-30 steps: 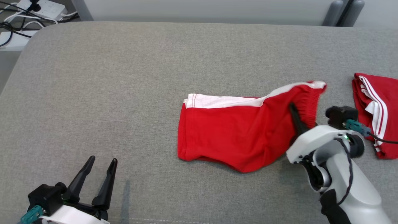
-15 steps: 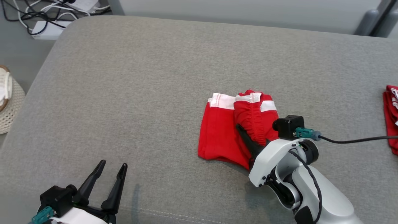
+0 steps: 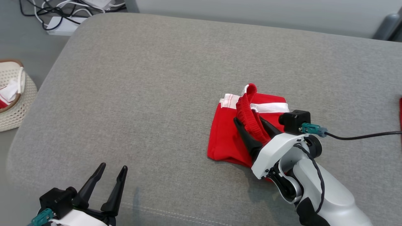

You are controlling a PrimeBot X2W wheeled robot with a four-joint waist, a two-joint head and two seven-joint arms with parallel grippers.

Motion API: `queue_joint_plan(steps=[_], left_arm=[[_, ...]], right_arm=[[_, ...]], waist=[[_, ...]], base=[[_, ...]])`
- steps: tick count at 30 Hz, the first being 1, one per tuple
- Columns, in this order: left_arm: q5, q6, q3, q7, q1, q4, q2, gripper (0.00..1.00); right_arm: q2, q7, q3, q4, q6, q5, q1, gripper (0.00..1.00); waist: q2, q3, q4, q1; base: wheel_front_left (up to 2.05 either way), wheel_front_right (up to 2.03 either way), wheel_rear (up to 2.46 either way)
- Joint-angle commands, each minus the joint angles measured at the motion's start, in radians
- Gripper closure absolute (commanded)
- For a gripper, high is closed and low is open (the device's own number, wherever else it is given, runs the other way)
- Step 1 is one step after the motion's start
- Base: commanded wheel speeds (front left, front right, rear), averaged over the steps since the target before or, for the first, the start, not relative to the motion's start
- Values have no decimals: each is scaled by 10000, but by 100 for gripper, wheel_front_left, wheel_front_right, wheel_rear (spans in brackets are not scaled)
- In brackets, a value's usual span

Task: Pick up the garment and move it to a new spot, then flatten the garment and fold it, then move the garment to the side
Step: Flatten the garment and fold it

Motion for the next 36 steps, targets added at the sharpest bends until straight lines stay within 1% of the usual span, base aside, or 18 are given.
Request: queue_joint_plan(steps=[1,7,8,10,13,18,21,23,27,30,36], left_arm=[[75,-40,493,-132,-470,-212,213,0],[262,-40,615,-132,-412,-376,108,0],[290,-40,619,-132,-393,-406,90,0],[280,-40,613,-132,-366,-434,44,0],[284,-40,502,-132,-397,-457,9,0],[166,-40,193,-132,-497,-418,4,0],[88,-40,140,-132,-526,-261,42,0],[12,-40,59,-132,-593,-149,50,0],[10,-40,92,-132,-624,-151,18,0],[56,-40,146,-132,-620,-184,14,0],[268,-40,350,-132,-455,-319,-8,0]], right_arm=[[148,-239,51,-193,73,-10,-233,0],[148,-542,-379,-306,73,-81,-61,0],[148,-528,-418,-281,73,-257,-36,0],[148,-405,-418,-340,73,-337,48,0],[148,-265,-260,-512,73,-296,102,0],[148,-169,111,-478,73,-166,-19,0],[148,-163,399,-214,73,39,-249,0],[148,-223,817,45,73,435,-532,0],[148,-507,1213,194,73,819,-808,0],[148,-659,1289,343,73,910,-897,0],[149,-1152,1036,896,73,940,-786,0]], waist=[[0,-72,-224,0],[0,-168,-753,0],[0,-179,-850,0],[0,-190,-997,0],[0,-158,-1022,0],[0,-105,-668,0],[0,-85,-273,0],[0,-36,32,0],[0,-44,75,0],[0,-90,-21,0],[0,-307,-784,0]], base=[[0,0,0],[0,0,0],[0,0,0],[0,0,0],[0,0,0],[0,0,0],[0,0,0],[0,0,0],[0,0,0],[0,0,0],[0,0,0]])
